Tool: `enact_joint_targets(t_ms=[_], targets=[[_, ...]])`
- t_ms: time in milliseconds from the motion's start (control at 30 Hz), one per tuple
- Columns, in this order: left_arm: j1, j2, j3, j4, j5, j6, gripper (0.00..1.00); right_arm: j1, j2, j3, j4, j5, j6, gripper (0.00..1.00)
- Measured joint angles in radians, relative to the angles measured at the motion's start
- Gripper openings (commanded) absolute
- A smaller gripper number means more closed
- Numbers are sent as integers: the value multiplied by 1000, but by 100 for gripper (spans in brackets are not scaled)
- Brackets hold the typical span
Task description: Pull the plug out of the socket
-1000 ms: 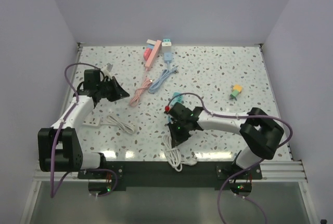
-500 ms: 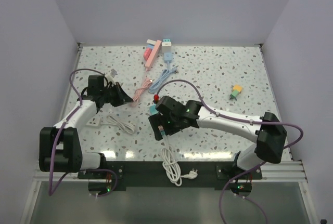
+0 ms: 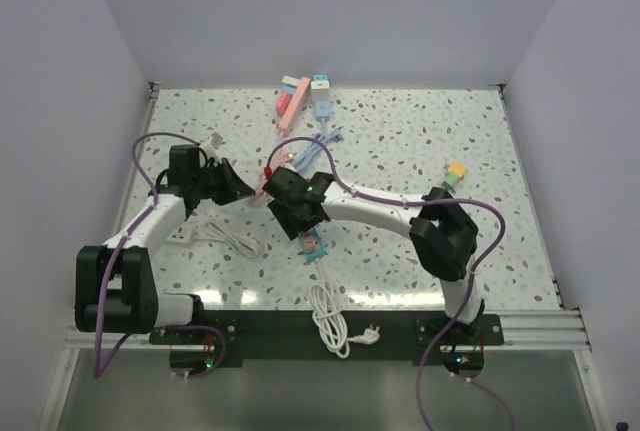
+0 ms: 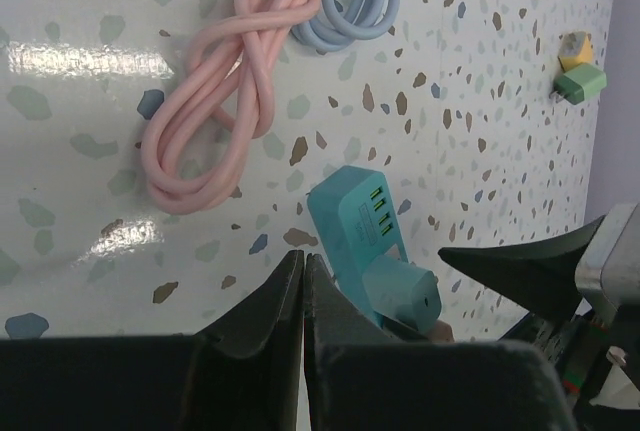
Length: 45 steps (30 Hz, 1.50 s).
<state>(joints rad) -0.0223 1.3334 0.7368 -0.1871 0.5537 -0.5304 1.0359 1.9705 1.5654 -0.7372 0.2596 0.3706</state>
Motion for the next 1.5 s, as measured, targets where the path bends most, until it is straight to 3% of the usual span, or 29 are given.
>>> enact_joint_targets(t_ms=[233, 433, 500, 567, 833, 1033, 1267, 1500], targets=[[0, -24, -37, 23, -3, -10, 11, -37, 13, 23, 19, -18, -26, 47], [-1, -23, -77, 63, 13, -27, 17, -58, 53, 23, 45, -100, -20, 45], [-5, -20, -80, 76, 19, -33, 19, -61, 63, 16, 51, -113, -14, 26], [-14, -12, -80, 95, 25, -37, 23, -68, 63, 14, 56, -123, 2, 0], [-86, 60, -80, 185, 40, -89, 59, -136, -43, -132, 161, -225, 57, 0], [-158, 105, -94, 337, 42, -171, 73, -258, -189, -279, 257, -368, 142, 0], [-247, 176, -111, 510, 29, -273, 81, -275, -234, -329, 385, -494, 208, 0], [-320, 201, -101, 573, -28, -317, 74, -280, -253, -379, 468, -550, 259, 0]])
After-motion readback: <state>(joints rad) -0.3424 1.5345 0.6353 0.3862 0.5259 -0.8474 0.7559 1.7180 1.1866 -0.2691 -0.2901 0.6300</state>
